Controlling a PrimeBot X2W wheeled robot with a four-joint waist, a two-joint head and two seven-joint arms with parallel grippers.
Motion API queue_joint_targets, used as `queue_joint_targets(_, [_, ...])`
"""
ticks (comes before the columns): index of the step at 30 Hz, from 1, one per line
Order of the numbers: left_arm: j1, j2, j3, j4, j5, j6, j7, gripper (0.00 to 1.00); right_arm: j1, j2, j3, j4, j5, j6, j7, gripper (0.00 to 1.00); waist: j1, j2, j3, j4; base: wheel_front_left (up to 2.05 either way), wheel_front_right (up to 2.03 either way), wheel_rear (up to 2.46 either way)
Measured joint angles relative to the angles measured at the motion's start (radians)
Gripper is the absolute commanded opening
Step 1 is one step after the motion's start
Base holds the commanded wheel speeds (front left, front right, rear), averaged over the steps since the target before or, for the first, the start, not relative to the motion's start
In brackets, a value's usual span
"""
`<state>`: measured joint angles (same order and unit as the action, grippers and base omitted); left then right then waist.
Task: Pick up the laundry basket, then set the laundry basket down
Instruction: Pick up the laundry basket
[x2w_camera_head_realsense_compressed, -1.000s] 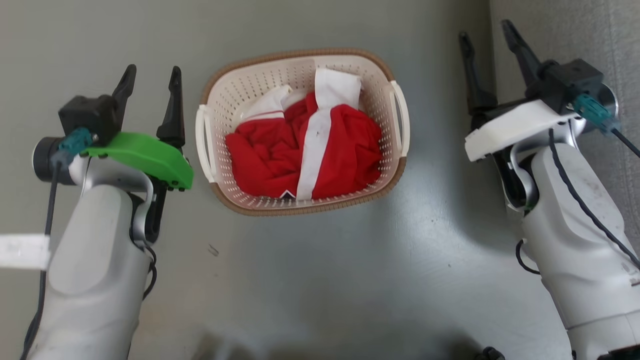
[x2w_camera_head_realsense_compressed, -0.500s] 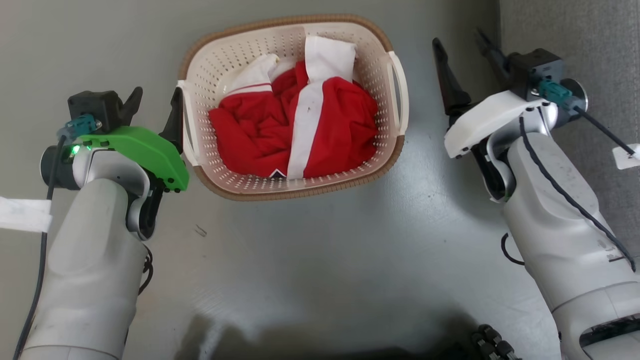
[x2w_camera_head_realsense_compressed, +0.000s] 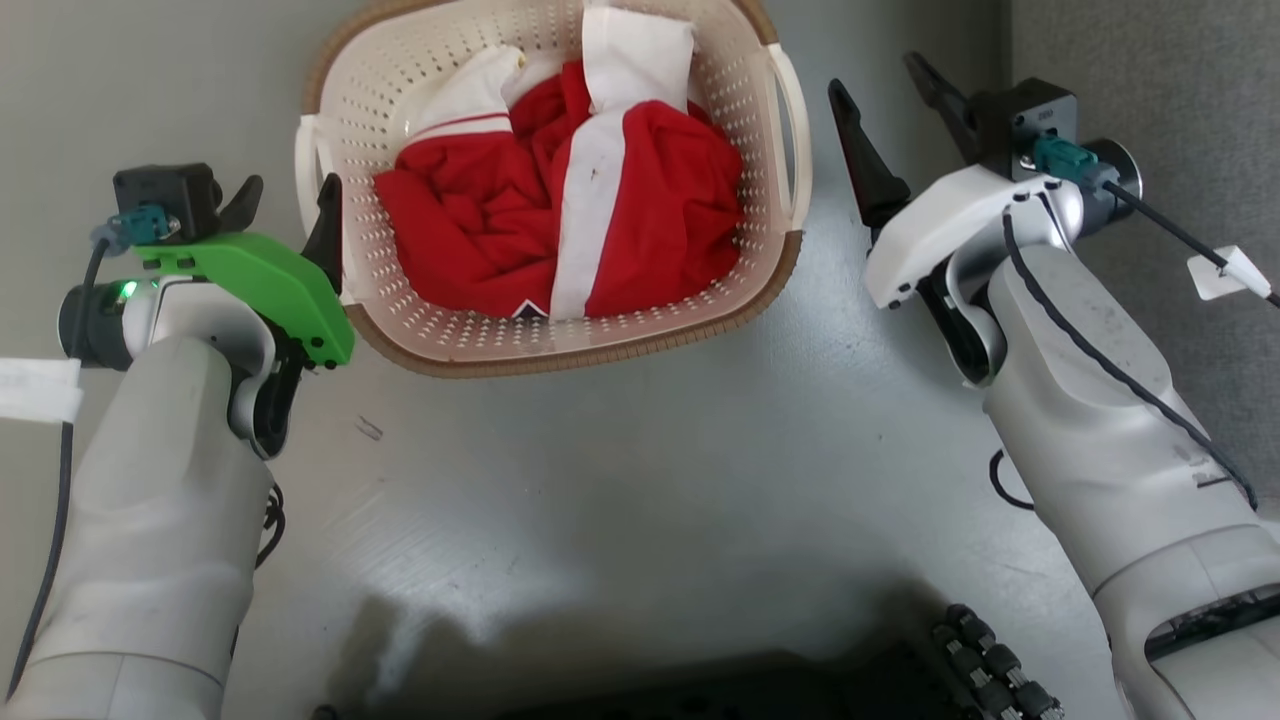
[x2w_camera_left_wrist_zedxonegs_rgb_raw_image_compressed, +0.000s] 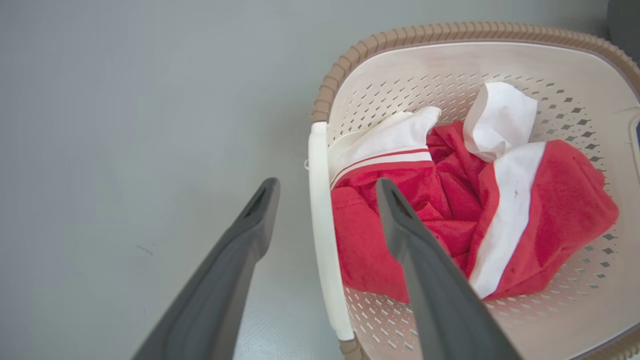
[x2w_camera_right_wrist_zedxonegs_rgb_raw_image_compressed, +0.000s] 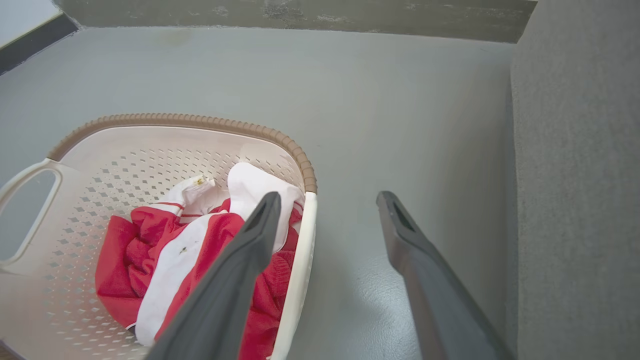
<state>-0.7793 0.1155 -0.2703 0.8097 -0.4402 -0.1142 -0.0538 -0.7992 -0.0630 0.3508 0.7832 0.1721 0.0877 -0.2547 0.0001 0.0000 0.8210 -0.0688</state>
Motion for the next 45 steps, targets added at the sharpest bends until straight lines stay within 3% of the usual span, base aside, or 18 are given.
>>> queue_joint_targets(30, [-0.177, 0.024, -0.068, 0.19, 0.005, -0.018, -0.013, 1.0, -0.1, 0.0, 0.218, 0.098, 0.195, 0.016, 0.0, 1.0, -0.0001, 0.0, 0.162, -0.017, 0.0, 0.0, 0.0])
queue_joint_targets(31, [-0.182, 0.024, -0.07, 0.195, 0.005, -0.018, -0.014, 0.92, -0.103, -0.001, 0.222, 0.099, 0.199, 0.016, 0.0, 0.84, -0.0001, 0.0, 0.165, -0.017, 0.0, 0.0, 0.0])
queue_joint_targets(32, [-0.187, 0.024, -0.072, 0.2, 0.005, -0.018, -0.018, 0.39, -0.107, -0.001, 0.228, 0.103, 0.2, 0.016, 0.0, 0.0, -0.0001, 0.0, 0.167, -0.017, 0.0, 0.0, 0.0])
queue_joint_targets(33, [-0.192, 0.024, -0.073, 0.208, 0.005, -0.018, -0.019, 0.0, -0.113, 0.0, 0.234, 0.107, 0.202, 0.016, 0.0, 0.0, 0.0, 0.0, 0.167, -0.018, 0.0, 0.0, 0.0])
queue_joint_targets(45, [-0.21, -0.006, -0.09, 0.256, -0.011, -0.02, -0.042, 0.0, -0.137, 0.026, 0.256, 0.165, 0.248, 0.006, 0.0, 0.0, -0.0001, 0.0, 0.156, -0.018, 0.0, 0.0, 0.0])
